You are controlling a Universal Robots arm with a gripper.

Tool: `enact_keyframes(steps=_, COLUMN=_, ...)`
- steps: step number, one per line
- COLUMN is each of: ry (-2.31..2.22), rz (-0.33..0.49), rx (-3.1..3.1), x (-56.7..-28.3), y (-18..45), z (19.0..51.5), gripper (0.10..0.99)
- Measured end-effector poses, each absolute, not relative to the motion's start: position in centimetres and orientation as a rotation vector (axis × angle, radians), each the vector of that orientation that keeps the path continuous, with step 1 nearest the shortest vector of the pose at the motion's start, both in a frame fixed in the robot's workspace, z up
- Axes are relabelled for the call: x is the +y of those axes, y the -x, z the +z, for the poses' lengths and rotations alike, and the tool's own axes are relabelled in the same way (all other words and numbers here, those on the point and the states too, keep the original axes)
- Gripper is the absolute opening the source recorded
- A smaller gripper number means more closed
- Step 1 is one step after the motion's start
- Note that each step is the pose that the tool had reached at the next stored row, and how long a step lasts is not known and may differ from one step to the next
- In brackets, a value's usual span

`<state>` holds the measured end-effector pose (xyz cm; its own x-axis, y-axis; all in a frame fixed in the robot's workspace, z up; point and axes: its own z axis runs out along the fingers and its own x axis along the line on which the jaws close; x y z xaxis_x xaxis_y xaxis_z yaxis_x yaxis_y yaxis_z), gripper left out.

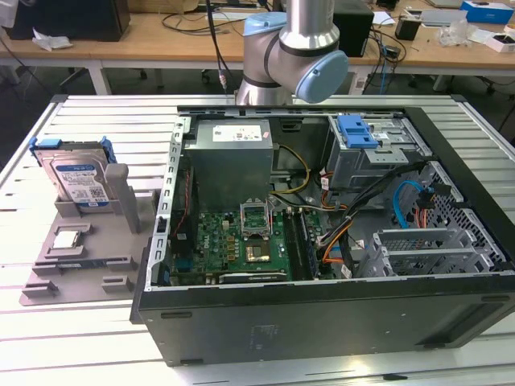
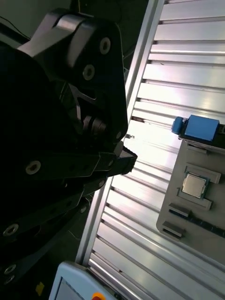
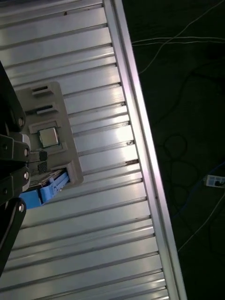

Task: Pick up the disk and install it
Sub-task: 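Pick up the disk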

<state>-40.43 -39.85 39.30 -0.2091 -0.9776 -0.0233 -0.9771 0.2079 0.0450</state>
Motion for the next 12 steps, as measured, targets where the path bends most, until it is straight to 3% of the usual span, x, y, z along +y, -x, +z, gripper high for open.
enact_keyframes(steps=12, ry=-2.14, rz=-0.076, rx=-2.28, x=-39.85, y=40.43, z=39.3, gripper=0.106)
